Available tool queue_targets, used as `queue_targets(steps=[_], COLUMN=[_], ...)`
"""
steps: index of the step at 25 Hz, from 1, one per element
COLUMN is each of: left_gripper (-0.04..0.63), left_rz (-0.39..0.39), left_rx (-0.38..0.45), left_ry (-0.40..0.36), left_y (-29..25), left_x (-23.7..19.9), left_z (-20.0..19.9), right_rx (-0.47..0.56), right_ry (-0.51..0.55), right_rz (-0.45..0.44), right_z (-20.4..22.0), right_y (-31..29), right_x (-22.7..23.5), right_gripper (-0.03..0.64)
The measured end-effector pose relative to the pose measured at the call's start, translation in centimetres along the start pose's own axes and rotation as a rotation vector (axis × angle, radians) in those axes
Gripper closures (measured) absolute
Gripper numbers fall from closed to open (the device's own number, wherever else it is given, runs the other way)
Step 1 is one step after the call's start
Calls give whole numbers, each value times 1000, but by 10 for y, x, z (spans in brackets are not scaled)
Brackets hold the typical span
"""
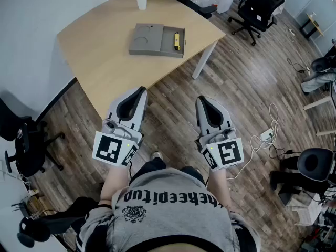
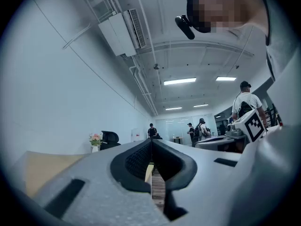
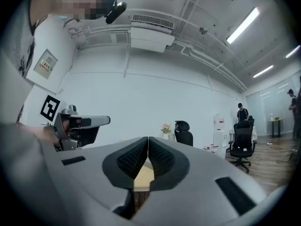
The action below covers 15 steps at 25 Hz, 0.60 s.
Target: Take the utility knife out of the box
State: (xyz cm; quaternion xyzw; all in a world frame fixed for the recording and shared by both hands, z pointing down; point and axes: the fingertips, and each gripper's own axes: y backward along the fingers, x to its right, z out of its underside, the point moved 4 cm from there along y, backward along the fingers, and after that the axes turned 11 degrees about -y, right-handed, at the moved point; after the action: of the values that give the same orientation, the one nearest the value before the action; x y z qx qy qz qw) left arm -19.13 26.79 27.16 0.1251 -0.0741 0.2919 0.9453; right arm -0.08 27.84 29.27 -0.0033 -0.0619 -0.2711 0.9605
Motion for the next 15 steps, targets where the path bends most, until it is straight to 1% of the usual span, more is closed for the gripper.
queue_targets(steps=[15], left_gripper=[575], left_rz=[9], left_rx=[26], left_ry=[14], left_y=[22], left_x=[-20], left_z=[-3], right_rx=[9], right_ry=[21], right_rz=[22], right_z=[0], right_y=[-3], right_x=[-31], right_gripper=[611])
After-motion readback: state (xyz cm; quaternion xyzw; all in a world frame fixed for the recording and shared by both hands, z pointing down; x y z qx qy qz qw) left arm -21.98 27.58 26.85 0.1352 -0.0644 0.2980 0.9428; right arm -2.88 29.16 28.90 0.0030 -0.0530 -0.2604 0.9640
